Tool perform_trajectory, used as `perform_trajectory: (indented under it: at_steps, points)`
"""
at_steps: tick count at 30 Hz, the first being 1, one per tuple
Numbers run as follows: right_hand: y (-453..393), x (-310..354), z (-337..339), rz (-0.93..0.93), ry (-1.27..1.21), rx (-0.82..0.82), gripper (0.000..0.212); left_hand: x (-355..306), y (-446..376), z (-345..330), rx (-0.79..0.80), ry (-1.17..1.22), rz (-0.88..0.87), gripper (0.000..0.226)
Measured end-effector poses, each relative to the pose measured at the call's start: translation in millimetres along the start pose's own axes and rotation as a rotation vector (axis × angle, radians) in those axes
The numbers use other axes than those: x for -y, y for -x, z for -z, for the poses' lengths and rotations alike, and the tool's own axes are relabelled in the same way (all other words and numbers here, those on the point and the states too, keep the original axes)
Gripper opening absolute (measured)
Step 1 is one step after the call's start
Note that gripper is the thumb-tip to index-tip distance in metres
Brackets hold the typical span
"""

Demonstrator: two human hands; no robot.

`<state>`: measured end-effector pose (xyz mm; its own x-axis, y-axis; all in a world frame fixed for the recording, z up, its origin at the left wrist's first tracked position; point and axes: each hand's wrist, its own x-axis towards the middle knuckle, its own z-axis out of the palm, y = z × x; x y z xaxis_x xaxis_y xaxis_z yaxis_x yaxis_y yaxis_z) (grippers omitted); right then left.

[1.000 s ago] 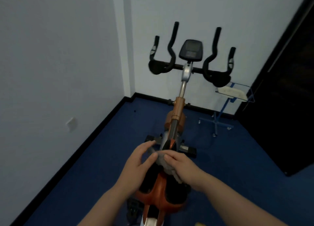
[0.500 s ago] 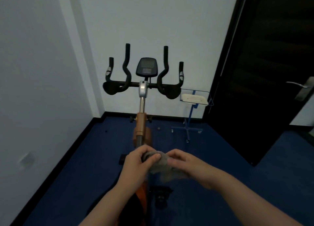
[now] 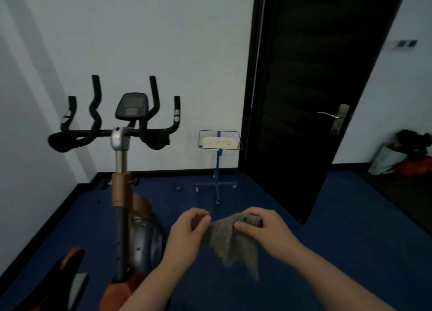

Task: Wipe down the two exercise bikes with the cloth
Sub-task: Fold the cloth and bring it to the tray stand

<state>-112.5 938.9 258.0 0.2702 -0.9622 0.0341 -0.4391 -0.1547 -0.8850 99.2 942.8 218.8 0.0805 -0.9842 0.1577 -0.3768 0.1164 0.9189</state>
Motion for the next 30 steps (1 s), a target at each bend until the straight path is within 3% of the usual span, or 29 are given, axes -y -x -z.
perform_trajectory:
  at_steps: [2,5,7,15,24,30]
  points:
    - [-1.3,-11.4,21.1,-0.004,0.027,0.001,0.01,-12.6,-4.3,-25.1,0.029,0.028,-0.081,0.008]
    - [-5.2,-23.9,55.1,0.01,0.03,0.028,0.01,-31.2,-10.2,-64.4,0.174,-0.051,-0.104,0.039]
    - [-10.8,-29.0,70.2,0.017,0.018,0.068,0.016,-36.0,-14.8,-80.5,0.195,-0.098,-0.096,0.046]
    - [-62.7,-63.4,100.6,0.007,0.034,0.168,0.025,-28.8,-71.1,-92.8,0.214,-0.212,-0.089,0.011]
    - [-184.8,-100.2,92.9,-0.148,0.131,0.13,0.046,1.7,-196.3,-88.5,0.16,-0.262,-0.019,0.011]
    - [-281.6,-99.1,81.9,-0.267,0.091,0.019,0.038,20.6,-288.6,-96.0,0.082,-0.206,0.035,0.01]
